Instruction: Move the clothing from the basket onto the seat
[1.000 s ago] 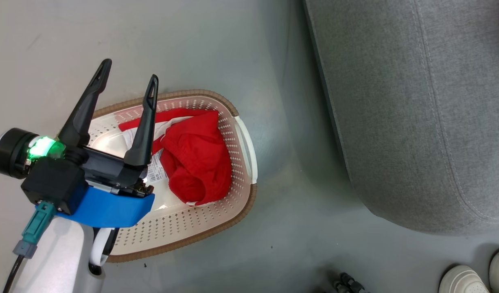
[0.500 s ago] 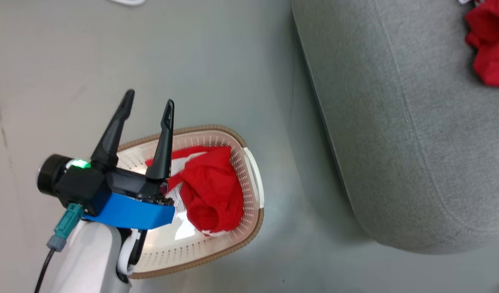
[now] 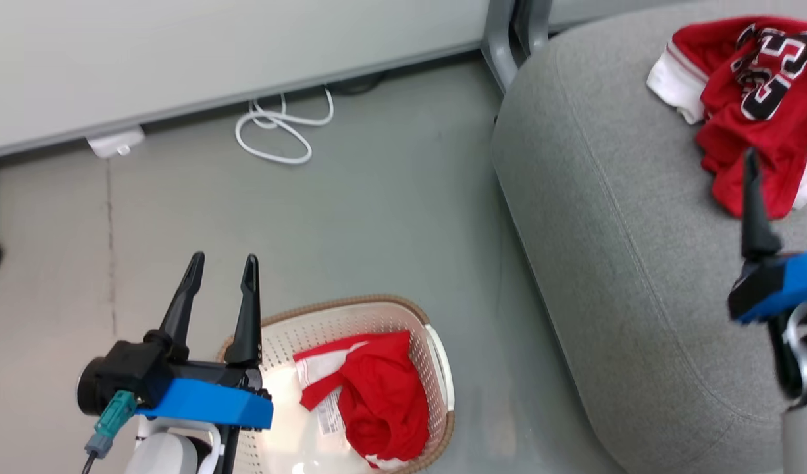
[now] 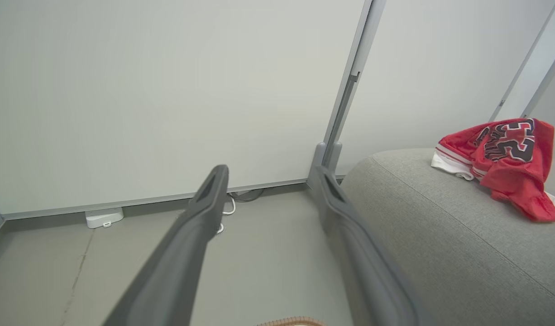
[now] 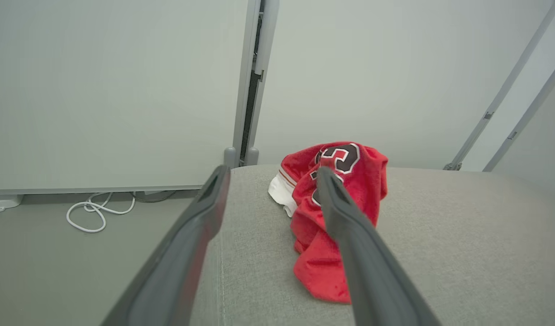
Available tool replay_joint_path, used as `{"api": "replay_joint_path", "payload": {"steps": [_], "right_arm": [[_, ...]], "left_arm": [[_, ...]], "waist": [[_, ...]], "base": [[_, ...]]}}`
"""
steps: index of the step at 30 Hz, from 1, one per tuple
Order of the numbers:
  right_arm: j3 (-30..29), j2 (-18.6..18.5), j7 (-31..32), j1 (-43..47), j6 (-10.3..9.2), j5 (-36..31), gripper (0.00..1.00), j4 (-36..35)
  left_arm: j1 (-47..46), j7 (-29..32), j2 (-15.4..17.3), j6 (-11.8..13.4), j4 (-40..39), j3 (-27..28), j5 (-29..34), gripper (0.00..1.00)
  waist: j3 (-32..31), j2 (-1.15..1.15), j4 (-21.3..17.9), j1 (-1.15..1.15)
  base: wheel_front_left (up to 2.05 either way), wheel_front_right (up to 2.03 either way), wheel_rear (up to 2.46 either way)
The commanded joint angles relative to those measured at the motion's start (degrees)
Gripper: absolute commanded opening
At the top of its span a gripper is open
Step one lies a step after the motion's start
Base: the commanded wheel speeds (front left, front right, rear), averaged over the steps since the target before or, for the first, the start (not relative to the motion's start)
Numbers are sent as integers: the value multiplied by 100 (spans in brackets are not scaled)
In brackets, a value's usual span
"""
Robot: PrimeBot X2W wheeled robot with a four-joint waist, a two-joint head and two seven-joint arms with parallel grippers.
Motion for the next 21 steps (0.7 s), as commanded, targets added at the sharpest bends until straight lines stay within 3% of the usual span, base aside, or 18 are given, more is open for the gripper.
{"api": "replay_joint_path", "payload": {"steps": [1,9,21], "right_arm": [[40,79,7,204,1,22,100,-111],[296,650,-5,1543,1,54,100,-955],[576,728,-176,2247,1,449,100,-997]], "left_arm": [[54,-26,-21,-21,13,35,26,100],[468,-27,-171,-93,170,245,101,100],[775,-27,-260,-136,462,640,206,100]], "waist": [[-327,0,128,2],[-836,0,281,2],[-1239,0,670,2]], "base": [[0,0,0],[0,0,0],[0,0,0]]}}
